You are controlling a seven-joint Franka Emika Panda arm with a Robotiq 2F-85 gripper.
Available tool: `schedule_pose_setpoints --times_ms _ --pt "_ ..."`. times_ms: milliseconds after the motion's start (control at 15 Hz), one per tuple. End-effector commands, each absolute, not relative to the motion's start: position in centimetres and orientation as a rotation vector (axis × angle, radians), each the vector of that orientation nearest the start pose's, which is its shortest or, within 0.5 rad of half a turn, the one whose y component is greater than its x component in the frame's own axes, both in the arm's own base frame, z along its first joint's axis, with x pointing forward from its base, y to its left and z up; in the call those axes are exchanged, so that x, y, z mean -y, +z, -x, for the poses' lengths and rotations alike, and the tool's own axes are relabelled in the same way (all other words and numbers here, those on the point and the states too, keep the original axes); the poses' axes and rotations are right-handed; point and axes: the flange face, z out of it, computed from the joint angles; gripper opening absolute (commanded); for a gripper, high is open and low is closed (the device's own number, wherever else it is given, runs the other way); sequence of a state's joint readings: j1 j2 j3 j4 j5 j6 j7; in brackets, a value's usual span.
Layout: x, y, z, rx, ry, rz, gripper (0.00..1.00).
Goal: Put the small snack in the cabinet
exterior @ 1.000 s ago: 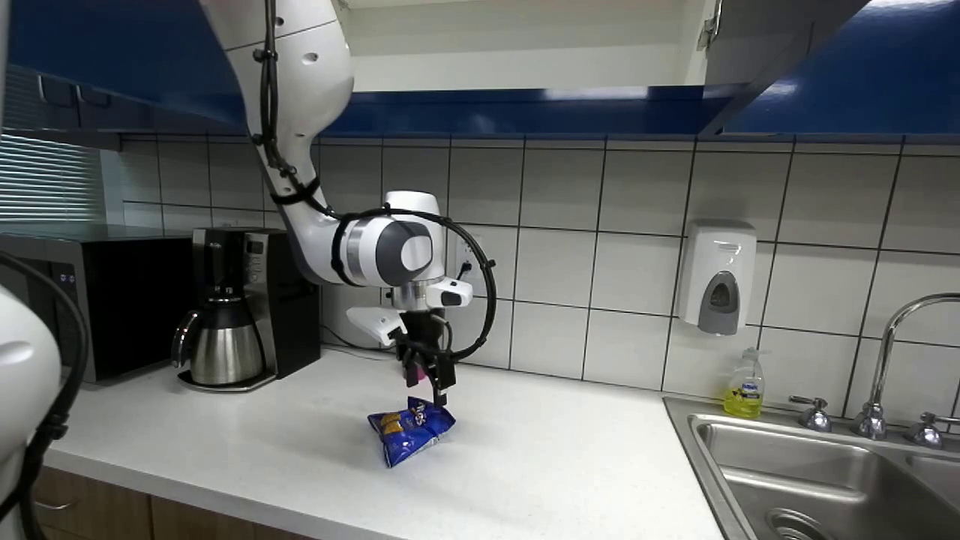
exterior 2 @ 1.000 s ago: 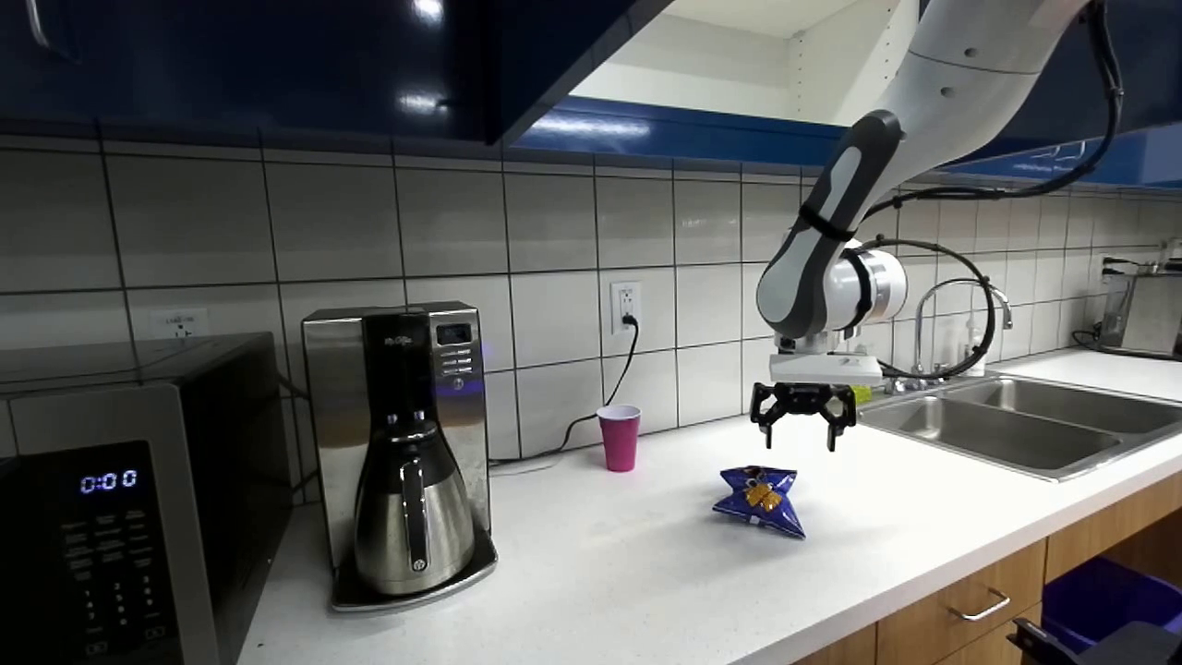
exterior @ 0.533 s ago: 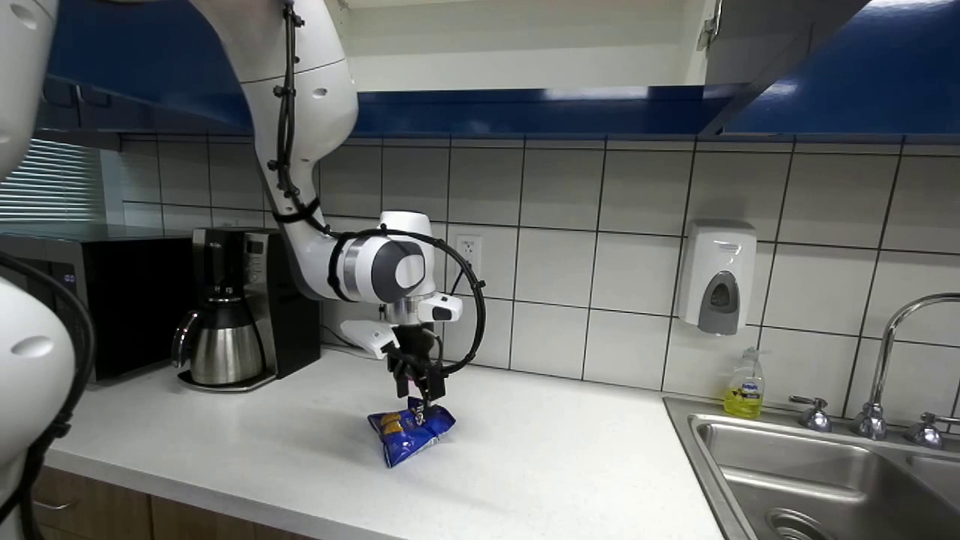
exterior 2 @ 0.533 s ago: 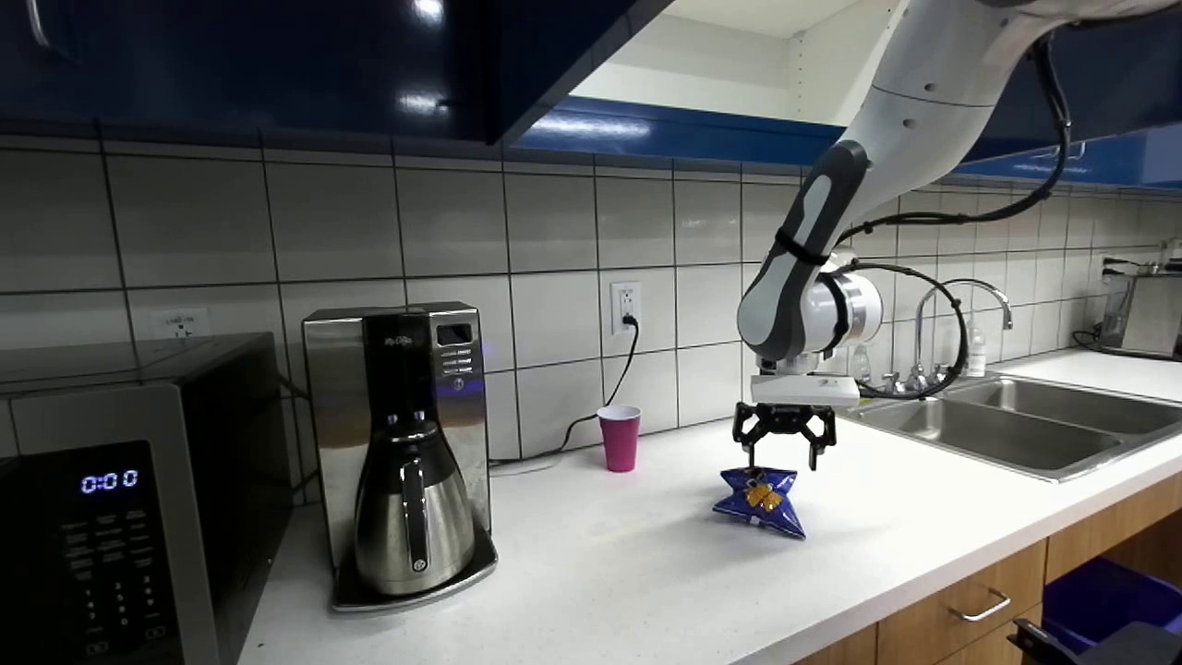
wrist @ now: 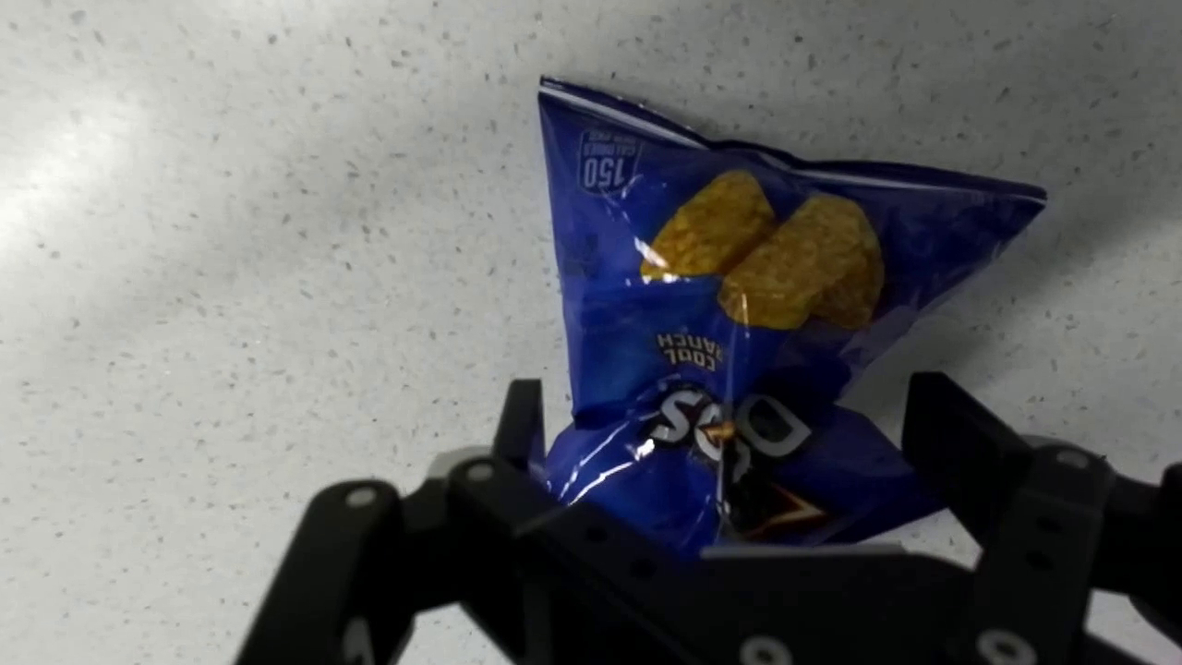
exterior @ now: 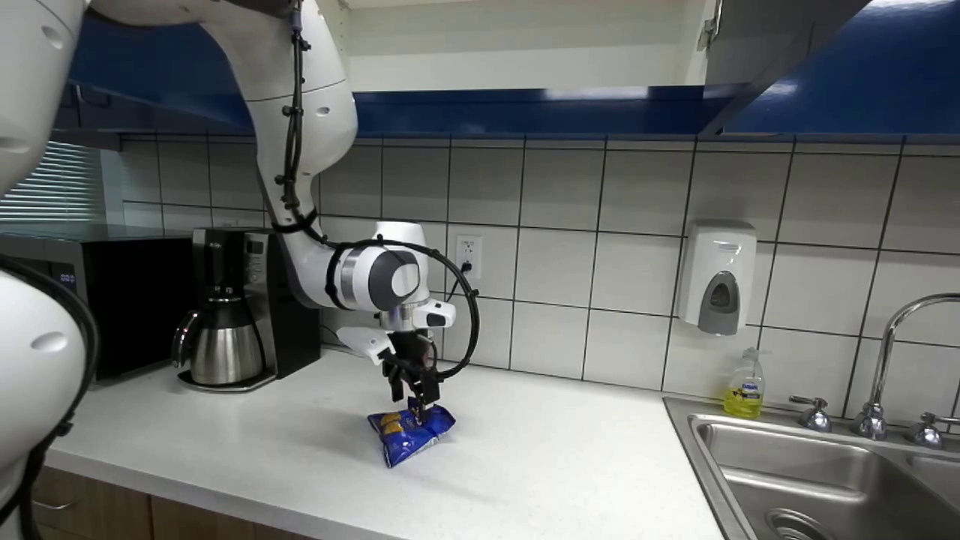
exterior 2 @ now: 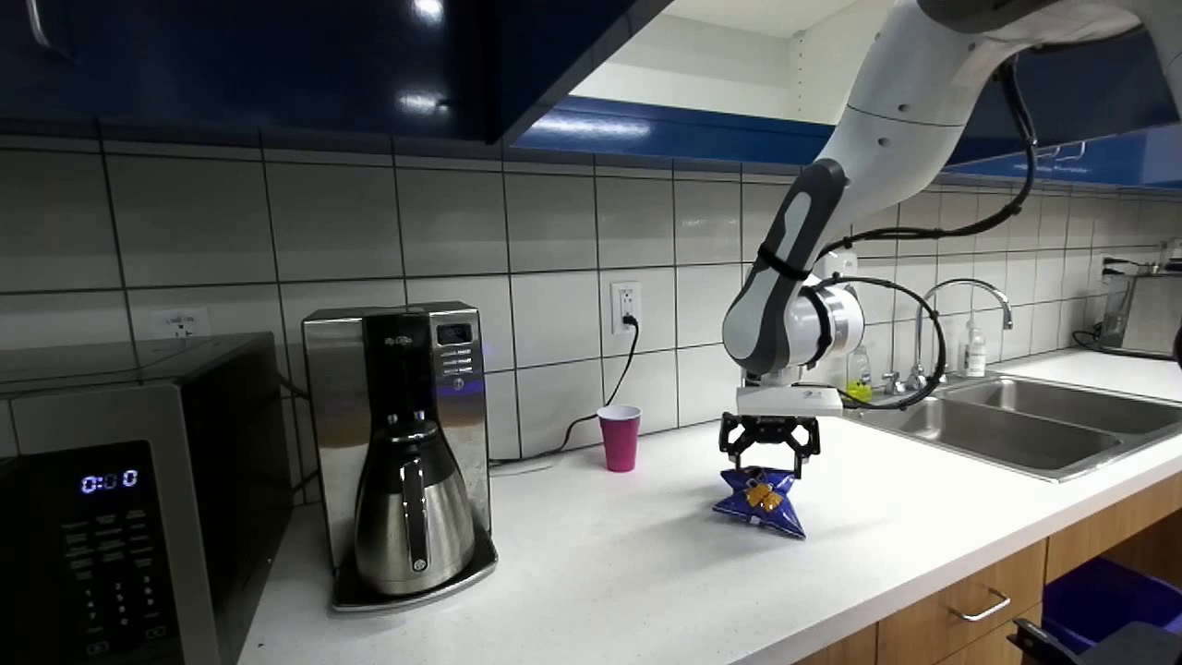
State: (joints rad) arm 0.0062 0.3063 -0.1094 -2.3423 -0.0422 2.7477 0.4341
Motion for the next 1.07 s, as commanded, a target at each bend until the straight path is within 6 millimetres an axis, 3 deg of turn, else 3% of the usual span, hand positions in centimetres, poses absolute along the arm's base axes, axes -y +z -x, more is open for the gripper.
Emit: schedule_pose_setpoints --times_ms 0,533,600,733,1000 --pt "5.4 20.8 -53.3 -0.809 -0.187 3.067 1.0" --pt "5.5 20.0 -53.9 -0.811 -0.179 3.074 0.99" --pt "5.5 19.9 -54.0 -0.811 -0.178 3.075 0.74" --pt "5.5 19.8 -54.1 -0.807 -0.179 3.079 0.71" --pt "5.5 19.7 -54.2 -0.804 -0.179 3.083 0.41"
